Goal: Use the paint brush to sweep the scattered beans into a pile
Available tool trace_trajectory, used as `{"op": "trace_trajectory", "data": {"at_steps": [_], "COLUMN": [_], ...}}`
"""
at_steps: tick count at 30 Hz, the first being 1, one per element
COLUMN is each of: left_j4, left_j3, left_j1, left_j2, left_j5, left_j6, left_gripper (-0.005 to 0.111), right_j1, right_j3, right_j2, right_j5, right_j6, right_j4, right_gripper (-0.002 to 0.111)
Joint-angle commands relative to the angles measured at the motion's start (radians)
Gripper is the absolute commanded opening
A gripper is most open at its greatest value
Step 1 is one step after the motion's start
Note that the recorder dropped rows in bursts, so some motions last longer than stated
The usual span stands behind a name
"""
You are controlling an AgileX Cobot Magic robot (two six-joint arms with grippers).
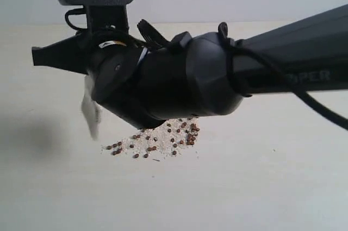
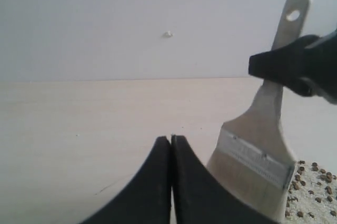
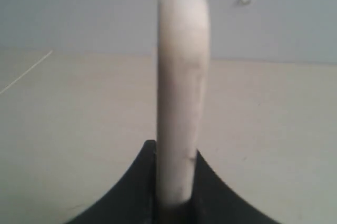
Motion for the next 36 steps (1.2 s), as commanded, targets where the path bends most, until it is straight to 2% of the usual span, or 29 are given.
{"op": "trace_trajectory", "data": {"at_steps": [1, 5, 9, 12, 14, 20, 28, 36], "left_j4": [0.004, 0.004, 0.004, 0.004, 0.004, 0.004, 0.004, 0.004], "left_j3": [0.002, 0.002, 0.002, 0.002, 0.002, 0.002, 0.002, 0.002], "left_j1": [-0.002, -0.002, -0.002, -0.002, -0.002, -0.002, -0.002, -0.002], "left_j2": [-0.005, -0.005, -0.005, -0.005, -0.005, -0.005, -0.005, -0.005], "left_j5": [-0.003, -0.003, -0.003, -0.003, -0.003, -0.003, -0.003, -0.003], "left_j6": [0.003, 0.003, 0.003, 0.003, 0.003, 0.003, 0.003, 0.003], "left_gripper": [0.0, 0.0, 0.0, 0.0, 0.0, 0.0, 0.0, 0.0], "right_j1": [0.001, 0.001, 0.001, 0.001, 0.001, 0.001, 0.001, 0.001], "right_j3": [0.015, 0.048, 0.074, 0.107, 0.119, 0.138, 0.138, 0.138], "right_j2": [0.032, 0.078, 0.102, 0.103, 0.103, 0.103, 0.103, 0.067], "right_j5": [0.142, 0.156, 0.12, 0.092, 0.078, -0.071, -0.187, -0.205], "right_j6": [0.139, 0.446, 0.566, 0.521, 0.438, 0.033, -0.121, -0.123], "right_j4": [-0.075, -0.326, -0.449, -0.441, -0.365, -0.043, 0.019, -0.003], "right_gripper": [0.0, 0.0, 0.0, 0.0, 0.0, 0.0, 0.0, 0.0]}}
